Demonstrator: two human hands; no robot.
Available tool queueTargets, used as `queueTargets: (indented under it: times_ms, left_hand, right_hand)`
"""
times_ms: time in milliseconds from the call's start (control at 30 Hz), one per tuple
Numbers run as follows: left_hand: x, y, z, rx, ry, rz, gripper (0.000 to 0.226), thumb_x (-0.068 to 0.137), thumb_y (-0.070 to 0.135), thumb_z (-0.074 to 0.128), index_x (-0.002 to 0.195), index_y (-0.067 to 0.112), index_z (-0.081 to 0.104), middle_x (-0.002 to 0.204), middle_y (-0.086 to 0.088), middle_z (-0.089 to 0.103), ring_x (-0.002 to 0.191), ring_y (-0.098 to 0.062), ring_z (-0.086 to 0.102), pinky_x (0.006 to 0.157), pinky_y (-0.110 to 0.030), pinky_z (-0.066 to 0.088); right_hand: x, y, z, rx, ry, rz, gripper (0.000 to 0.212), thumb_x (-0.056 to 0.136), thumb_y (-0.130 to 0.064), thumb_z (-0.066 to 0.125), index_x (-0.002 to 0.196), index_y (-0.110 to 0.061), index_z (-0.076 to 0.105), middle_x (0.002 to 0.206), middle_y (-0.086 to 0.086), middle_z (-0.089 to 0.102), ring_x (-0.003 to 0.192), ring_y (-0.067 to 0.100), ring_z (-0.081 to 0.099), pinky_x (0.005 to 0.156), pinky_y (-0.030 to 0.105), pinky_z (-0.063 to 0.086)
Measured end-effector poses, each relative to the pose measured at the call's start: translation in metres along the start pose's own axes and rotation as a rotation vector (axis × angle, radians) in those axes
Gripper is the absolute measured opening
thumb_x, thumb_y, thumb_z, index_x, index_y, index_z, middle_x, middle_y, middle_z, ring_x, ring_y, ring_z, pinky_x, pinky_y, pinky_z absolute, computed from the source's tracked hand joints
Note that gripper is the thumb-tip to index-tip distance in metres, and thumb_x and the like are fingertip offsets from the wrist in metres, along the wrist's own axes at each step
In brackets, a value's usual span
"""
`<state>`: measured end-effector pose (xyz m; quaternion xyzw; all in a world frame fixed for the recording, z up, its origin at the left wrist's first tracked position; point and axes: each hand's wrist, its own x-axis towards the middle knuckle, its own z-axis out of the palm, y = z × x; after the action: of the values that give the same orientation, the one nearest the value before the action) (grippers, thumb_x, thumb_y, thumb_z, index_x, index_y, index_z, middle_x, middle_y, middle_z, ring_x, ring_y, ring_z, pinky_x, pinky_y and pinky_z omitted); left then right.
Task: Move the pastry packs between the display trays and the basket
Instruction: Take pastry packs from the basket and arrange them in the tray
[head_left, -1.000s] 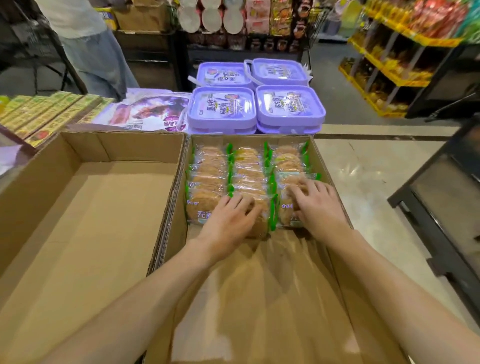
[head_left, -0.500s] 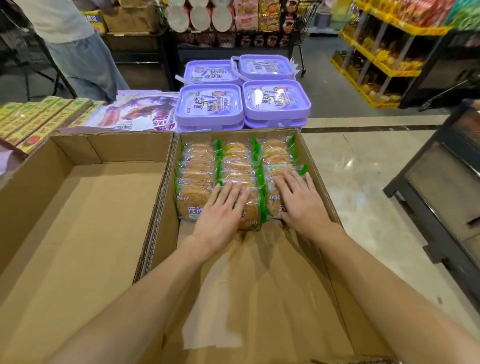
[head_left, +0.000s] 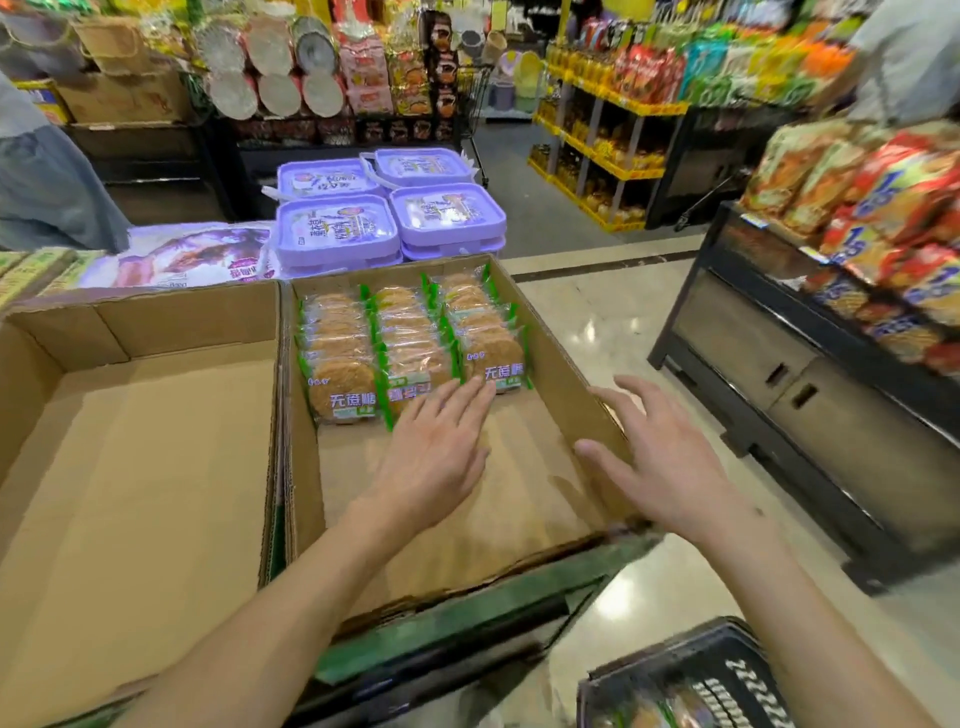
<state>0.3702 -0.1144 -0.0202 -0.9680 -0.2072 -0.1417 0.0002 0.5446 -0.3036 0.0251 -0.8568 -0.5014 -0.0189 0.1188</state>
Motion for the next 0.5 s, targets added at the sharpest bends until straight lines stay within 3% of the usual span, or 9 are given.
queueTargets:
  times_ms: [100,200,267,367,500]
  left_hand:
    - [-0.020,0.047,-0.015,-0.058,-0.042,0.132,0.060,0.099,0.043,0.049,0.152,0.018,0.038,0.151,-0.004,0.048,0.137,-0.028,0.043,0.110,-0.042,0.036]
    - [-0.041,0.105,-0.021,-0.133,0.040,0.284,0.049,0.096,0.045,0.048,0.136,0.018,0.057,0.127,-0.002,0.066,0.114,-0.026,0.059,0.092,-0.041,0.049]
    - [-0.061,0.153,-0.017,-0.238,0.072,0.386,0.047,0.096,0.043,0.042,0.129,0.016,0.062,0.121,-0.003,0.068,0.109,-0.028,0.061,0.085,-0.042,0.053]
    - [-0.100,0.231,-0.002,-0.387,-0.002,0.522,0.046,0.097,0.044,0.041,0.125,0.015,0.065,0.119,-0.002,0.068,0.109,-0.030,0.061,0.078,-0.044,0.055]
    - [-0.148,0.336,0.021,-0.490,-0.140,0.632,0.049,0.097,0.049,0.041,0.123,0.017,0.066,0.118,0.000,0.069,0.106,-0.026,0.062,0.081,-0.042,0.056]
  right_hand:
    - [-0.076,-0.005,-0.007,-0.029,0.039,0.149,0.065,0.095,-0.068,0.042,0.147,-0.029,0.044,0.149,0.002,0.044,0.138,0.022,0.038,0.115,0.041,0.033]
    - [-0.153,0.002,-0.013,-0.021,0.082,0.282,0.061,0.096,-0.067,0.042,0.141,-0.026,0.052,0.140,0.002,0.053,0.132,0.024,0.047,0.110,0.043,0.039]
    - [-0.210,0.013,-0.020,-0.020,0.091,0.399,0.063,0.095,-0.069,0.040,0.137,-0.025,0.056,0.135,0.002,0.056,0.128,0.025,0.050,0.108,0.044,0.043]
    - [-0.308,0.034,-0.029,0.010,0.126,0.576,0.069,0.091,-0.072,0.033,0.136,-0.026,0.057,0.134,0.000,0.056,0.126,0.023,0.049,0.106,0.041,0.044]
    - [-0.435,0.069,-0.033,0.040,0.181,0.804,0.071,0.090,-0.073,0.032,0.136,-0.025,0.057,0.132,-0.003,0.056,0.124,0.020,0.049,0.102,0.036,0.045]
